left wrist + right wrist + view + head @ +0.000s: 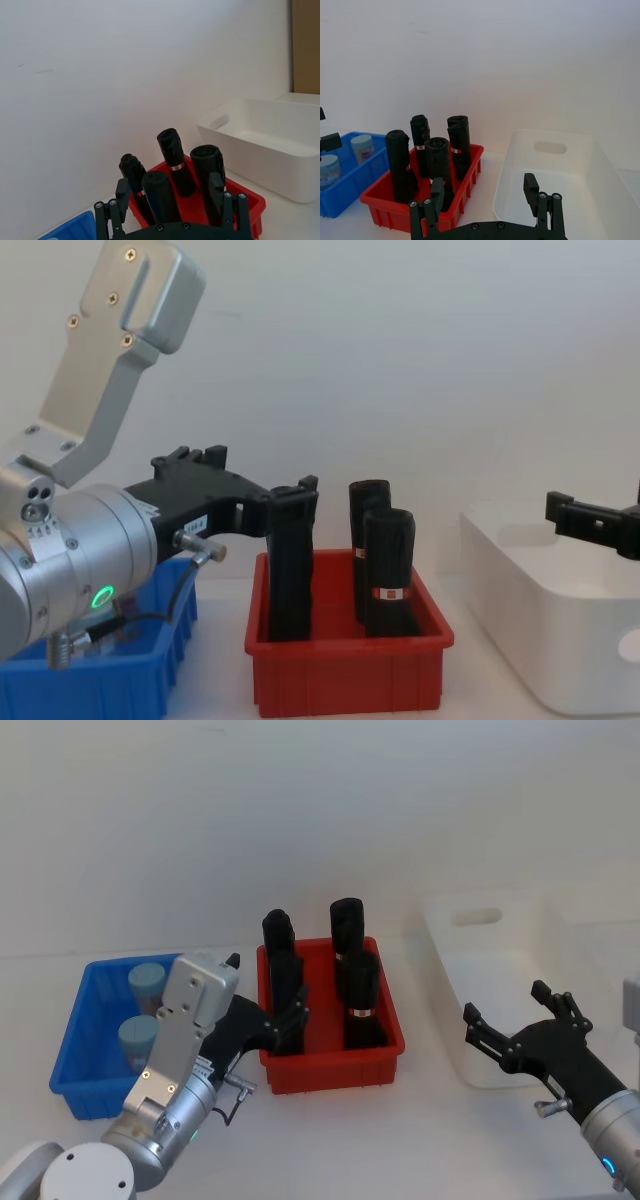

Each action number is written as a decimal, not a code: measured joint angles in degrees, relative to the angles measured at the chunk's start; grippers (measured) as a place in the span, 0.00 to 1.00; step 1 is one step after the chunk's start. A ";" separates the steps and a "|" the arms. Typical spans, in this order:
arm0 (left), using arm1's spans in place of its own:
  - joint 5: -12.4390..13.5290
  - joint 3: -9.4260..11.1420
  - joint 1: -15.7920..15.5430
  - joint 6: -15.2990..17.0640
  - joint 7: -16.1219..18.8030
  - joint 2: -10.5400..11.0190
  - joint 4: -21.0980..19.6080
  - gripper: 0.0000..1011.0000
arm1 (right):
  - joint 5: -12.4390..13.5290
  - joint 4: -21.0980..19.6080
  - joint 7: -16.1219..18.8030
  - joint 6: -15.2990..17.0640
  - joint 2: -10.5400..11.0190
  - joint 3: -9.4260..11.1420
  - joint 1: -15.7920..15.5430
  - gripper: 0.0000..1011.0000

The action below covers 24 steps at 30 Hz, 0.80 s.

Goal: Pick the cotton swabs from the blue box and place them into the white box.

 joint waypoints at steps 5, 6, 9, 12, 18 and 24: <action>-0.20 -0.37 -0.37 0.07 -0.15 -0.11 0.76 0.99 | 0.00 0.00 0.00 0.00 0.00 0.00 0.00 0.99; -0.27 -0.48 -0.49 0.14 -0.23 -0.15 1.02 0.99 | 0.00 0.00 0.00 0.00 0.00 0.00 0.00 0.99; -0.49 -0.73 -0.77 0.33 -0.37 -0.26 1.62 0.99 | 0.00 0.00 0.00 0.00 0.00 0.00 0.00 0.99; -0.77 -0.99 -1.12 0.76 -0.45 -0.39 2.33 0.99 | 0.00 0.00 0.00 0.00 0.00 0.00 0.00 0.99; -1.90 -1.97 -2.62 2.81 -0.67 -0.89 5.25 0.99 | 0.00 0.00 0.00 0.00 0.00 0.00 0.00 0.99; -3.22 -3.30 -4.88 5.19 -0.73 -1.53 9.51 0.99 | 0.00 0.00 0.00 0.00 0.00 0.00 0.00 0.99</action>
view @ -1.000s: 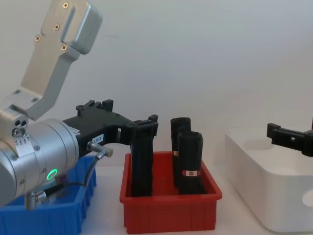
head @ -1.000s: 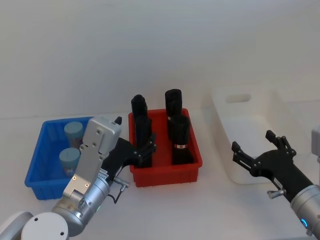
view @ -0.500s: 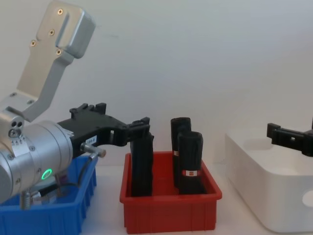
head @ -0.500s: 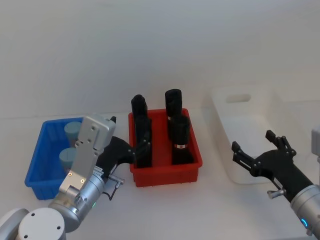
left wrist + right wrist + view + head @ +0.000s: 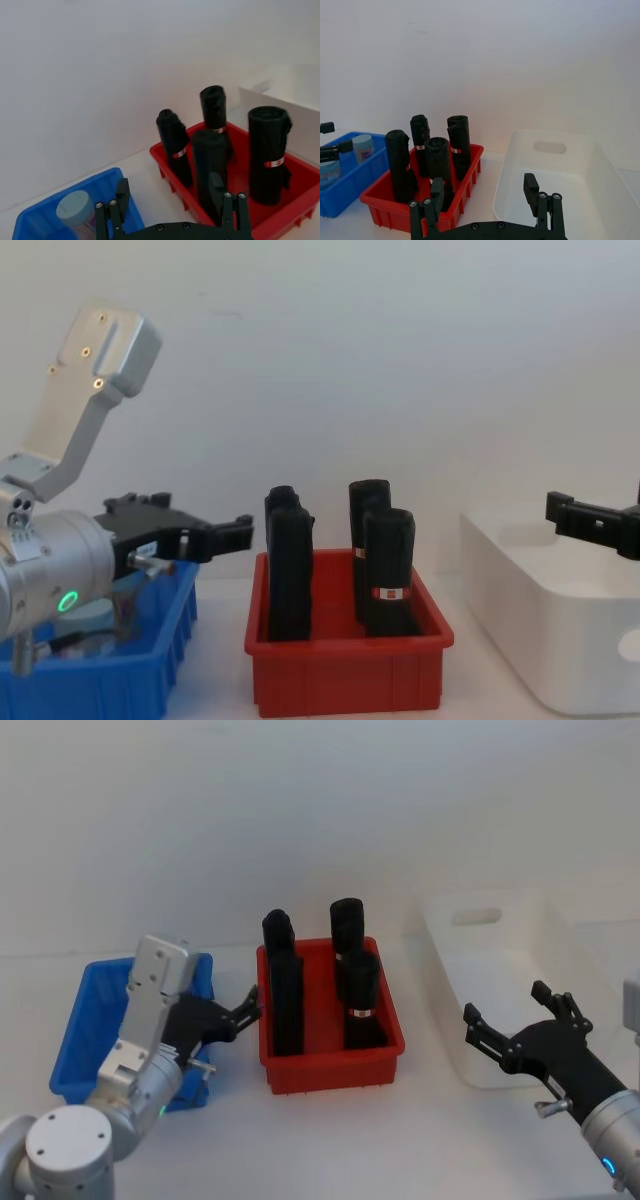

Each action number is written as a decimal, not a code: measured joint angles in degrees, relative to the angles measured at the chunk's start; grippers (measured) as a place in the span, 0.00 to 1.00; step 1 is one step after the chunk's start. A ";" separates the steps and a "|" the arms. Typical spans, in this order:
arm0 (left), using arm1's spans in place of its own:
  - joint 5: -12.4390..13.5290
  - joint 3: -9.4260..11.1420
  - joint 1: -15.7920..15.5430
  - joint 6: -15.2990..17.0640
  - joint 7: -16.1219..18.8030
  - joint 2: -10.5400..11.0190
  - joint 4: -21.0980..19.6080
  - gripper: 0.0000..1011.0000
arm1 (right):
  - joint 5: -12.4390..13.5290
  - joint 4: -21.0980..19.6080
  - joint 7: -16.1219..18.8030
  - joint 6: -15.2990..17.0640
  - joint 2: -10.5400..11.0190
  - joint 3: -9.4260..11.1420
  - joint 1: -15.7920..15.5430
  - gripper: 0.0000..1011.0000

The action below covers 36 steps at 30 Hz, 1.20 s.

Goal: Pick the cotton swabs from the blue box and place them into the white box.

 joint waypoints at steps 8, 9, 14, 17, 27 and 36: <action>-1.55 -2.05 -3.36 1.89 -0.09 -0.62 6.67 0.99 | 0.00 0.00 0.00 0.00 0.00 0.00 0.00 0.99; -1.71 -2.27 -3.67 2.03 -0.09 -0.66 7.31 0.99 | 0.00 0.00 0.00 0.00 0.00 0.00 0.00 0.99; -2.50 -3.47 -5.11 2.87 -0.01 -0.75 10.29 0.99 | 0.00 0.00 0.00 0.00 0.00 0.00 0.00 0.99; -3.04 -4.13 -5.69 3.56 0.10 -0.73 11.54 0.99 | 0.00 0.00 0.00 0.00 0.00 0.00 0.00 0.99; -5.10 -6.00 -6.41 5.98 -0.40 -0.09 13.41 0.99 | 0.00 0.00 0.00 0.00 0.00 0.00 0.00 0.99; -7.03 -7.14 -6.00 7.65 -2.45 0.66 13.46 0.99 | 0.00 0.00 0.00 0.00 0.00 0.00 0.00 0.99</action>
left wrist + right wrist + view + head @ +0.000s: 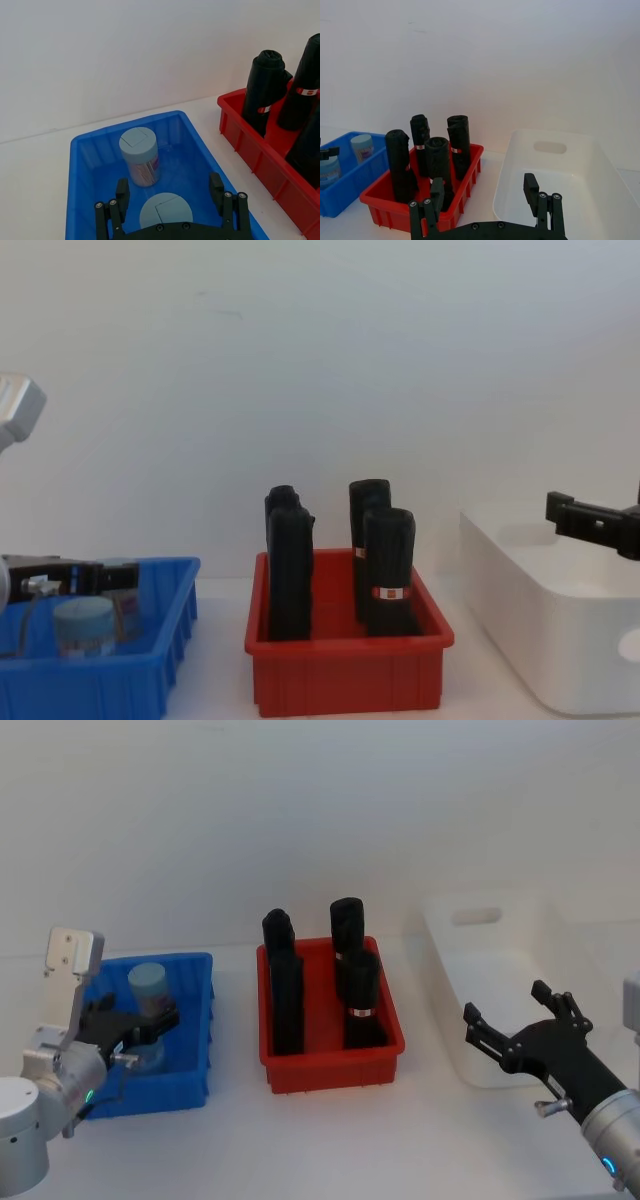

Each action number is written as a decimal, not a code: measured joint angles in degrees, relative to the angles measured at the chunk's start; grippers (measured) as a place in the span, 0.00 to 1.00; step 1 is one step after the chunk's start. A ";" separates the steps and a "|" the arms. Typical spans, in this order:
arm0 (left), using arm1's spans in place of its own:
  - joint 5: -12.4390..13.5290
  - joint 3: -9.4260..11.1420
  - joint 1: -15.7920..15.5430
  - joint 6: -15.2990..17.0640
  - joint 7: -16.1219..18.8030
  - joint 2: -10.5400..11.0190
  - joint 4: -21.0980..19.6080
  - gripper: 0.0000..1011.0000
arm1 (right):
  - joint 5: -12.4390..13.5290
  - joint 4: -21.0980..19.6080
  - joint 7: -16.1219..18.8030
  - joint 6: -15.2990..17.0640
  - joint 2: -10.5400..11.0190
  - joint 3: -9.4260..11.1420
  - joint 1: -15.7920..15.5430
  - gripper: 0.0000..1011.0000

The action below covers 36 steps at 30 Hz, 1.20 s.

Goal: Pick the cotton swabs from the blue box and place them into the white box.

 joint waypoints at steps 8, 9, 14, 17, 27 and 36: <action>-1.39 -0.72 0.61 1.24 -1.97 0.61 -0.25 0.99 | 0.00 0.00 0.01 0.00 0.00 0.00 0.00 0.99; -1.57 -0.81 0.66 1.41 -2.23 0.68 -0.25 0.99 | 0.00 0.00 0.00 0.00 0.00 0.00 0.00 0.99; -1.80 -1.06 0.76 1.78 -2.78 0.85 -0.01 0.99 | 0.00 0.00 0.00 0.00 0.00 0.00 0.00 0.99; -1.82 -1.20 0.77 1.93 -3.06 0.93 0.29 0.99 | 0.00 0.00 0.00 0.00 0.00 0.00 0.00 0.99; -1.52 -1.47 0.38 2.06 -3.85 0.95 1.85 0.99 | 0.00 0.00 0.01 0.00 0.00 0.00 0.00 0.99; -1.16 -1.50 -0.35 1.98 -4.72 0.66 3.55 0.99 | 0.00 0.00 0.01 0.00 0.00 0.00 0.00 0.99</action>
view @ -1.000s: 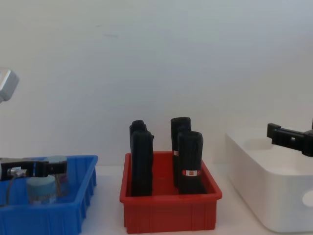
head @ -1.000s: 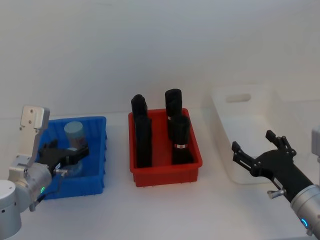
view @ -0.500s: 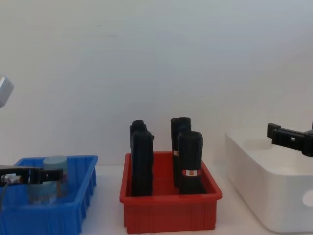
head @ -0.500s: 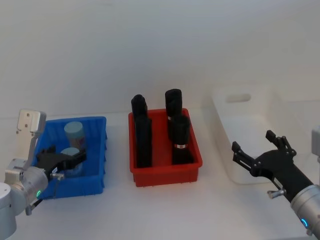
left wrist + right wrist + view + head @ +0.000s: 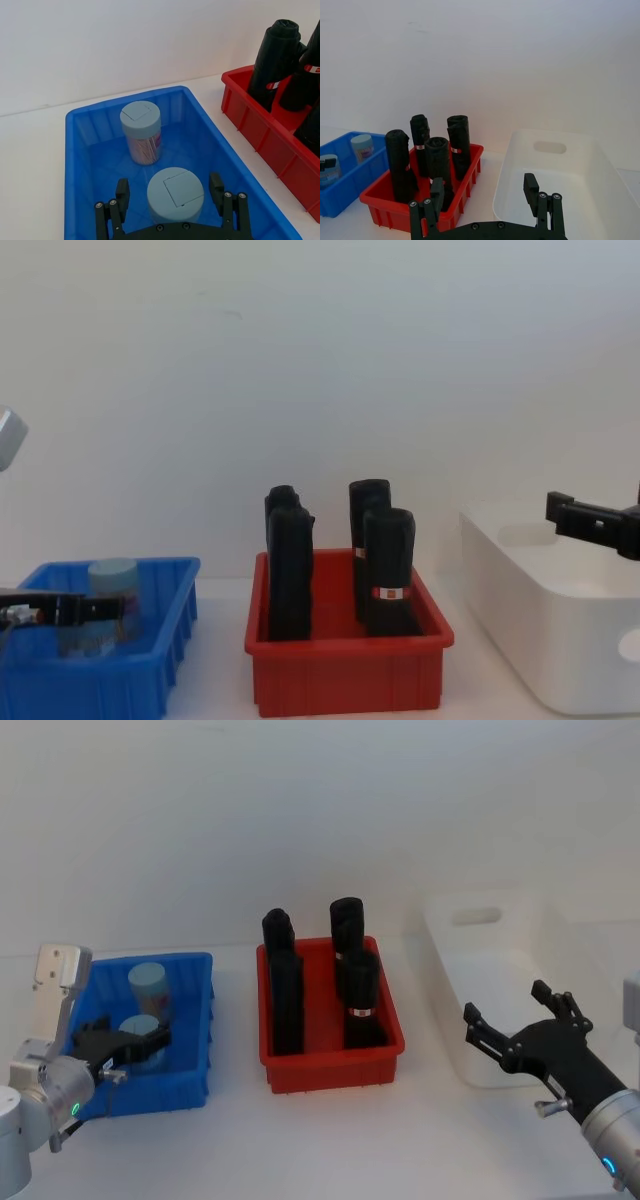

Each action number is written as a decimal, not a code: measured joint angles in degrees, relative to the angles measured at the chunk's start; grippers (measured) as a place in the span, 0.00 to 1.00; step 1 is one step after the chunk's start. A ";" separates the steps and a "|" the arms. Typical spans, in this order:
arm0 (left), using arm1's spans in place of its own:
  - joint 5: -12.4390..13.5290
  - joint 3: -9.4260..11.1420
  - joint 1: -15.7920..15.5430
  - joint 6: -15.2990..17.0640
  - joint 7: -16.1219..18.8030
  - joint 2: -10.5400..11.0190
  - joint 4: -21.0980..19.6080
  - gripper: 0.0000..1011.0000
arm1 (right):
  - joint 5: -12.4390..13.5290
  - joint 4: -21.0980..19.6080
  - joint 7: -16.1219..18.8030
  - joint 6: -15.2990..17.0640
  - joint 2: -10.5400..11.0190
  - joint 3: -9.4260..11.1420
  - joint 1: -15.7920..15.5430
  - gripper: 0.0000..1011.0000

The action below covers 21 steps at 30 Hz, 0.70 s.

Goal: Pick the cotton swabs from the blue box and place them into the white box.

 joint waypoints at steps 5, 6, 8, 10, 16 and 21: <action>0.22 0.01 -0.44 -0.17 -0.58 -0.19 0.94 0.99 | 0.00 0.00 0.00 0.00 0.00 0.00 0.00 0.99; 0.25 0.01 -0.47 -0.18 -0.68 -0.21 1.01 0.99 | 0.00 0.00 0.00 0.00 0.00 0.00 0.00 0.99; 0.37 0.05 -0.66 -0.24 -0.99 -0.29 1.38 0.95 | 0.00 0.00 0.00 0.00 0.00 0.00 0.00 0.99; 0.45 0.07 -0.75 -0.27 -1.18 -0.34 1.58 0.93 | 0.00 0.00 0.00 0.00 0.00 0.00 0.00 0.99; 0.80 0.16 -1.02 -0.38 -1.81 -0.49 2.11 0.76 | 0.00 0.00 0.00 0.00 0.00 0.00 0.00 0.99; 1.11 0.23 -1.08 -0.38 -2.10 -0.53 2.16 0.65 | 0.00 0.00 0.00 0.00 0.00 0.00 0.00 0.99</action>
